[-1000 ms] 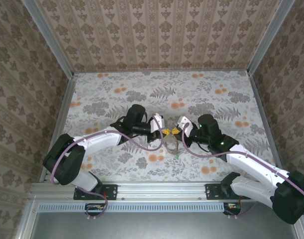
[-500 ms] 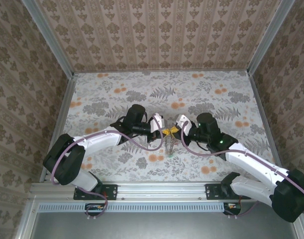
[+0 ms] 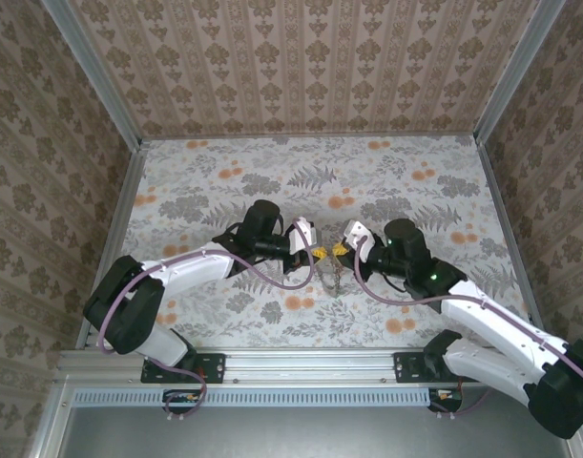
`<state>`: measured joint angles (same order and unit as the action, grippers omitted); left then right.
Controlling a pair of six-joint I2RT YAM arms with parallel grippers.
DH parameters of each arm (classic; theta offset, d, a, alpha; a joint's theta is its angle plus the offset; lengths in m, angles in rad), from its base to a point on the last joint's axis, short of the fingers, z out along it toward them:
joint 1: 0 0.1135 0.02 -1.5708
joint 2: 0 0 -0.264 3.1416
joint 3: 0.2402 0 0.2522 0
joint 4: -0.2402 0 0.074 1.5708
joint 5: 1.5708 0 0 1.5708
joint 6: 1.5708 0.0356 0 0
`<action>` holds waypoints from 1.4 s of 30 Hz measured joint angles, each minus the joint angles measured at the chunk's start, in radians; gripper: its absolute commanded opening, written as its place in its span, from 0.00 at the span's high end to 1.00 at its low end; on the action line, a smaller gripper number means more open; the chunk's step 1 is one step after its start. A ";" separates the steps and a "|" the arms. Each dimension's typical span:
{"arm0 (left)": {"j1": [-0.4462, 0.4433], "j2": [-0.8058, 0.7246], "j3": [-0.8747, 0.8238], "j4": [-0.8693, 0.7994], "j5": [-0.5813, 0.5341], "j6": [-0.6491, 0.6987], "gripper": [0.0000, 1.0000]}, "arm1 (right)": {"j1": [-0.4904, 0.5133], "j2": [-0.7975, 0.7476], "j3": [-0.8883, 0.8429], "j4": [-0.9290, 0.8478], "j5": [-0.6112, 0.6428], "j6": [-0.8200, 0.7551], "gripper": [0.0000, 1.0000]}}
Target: Put the keys on the keyring
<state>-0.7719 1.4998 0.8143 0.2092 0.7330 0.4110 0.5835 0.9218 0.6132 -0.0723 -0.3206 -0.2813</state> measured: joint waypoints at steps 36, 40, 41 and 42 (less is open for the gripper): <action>0.000 0.005 0.000 0.000 -0.005 0.000 1.00 | 0.002 0.125 0.000 0.055 -0.021 0.069 1.00; 0.001 0.005 0.000 0.001 -0.008 0.000 1.00 | 0.005 0.126 0.000 0.067 -0.014 0.081 1.00; 0.001 0.005 0.000 0.001 -0.008 0.000 1.00 | 0.005 0.126 0.000 0.071 -0.014 0.084 1.00; 0.001 0.005 0.000 0.001 -0.008 0.000 1.00 | 0.005 0.126 0.000 0.074 -0.014 0.089 1.00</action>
<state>-0.7708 1.5047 0.8146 0.2104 0.7246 0.4110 0.5880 1.0473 0.6136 0.0021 -0.3351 -0.1921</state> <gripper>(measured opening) 0.041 0.060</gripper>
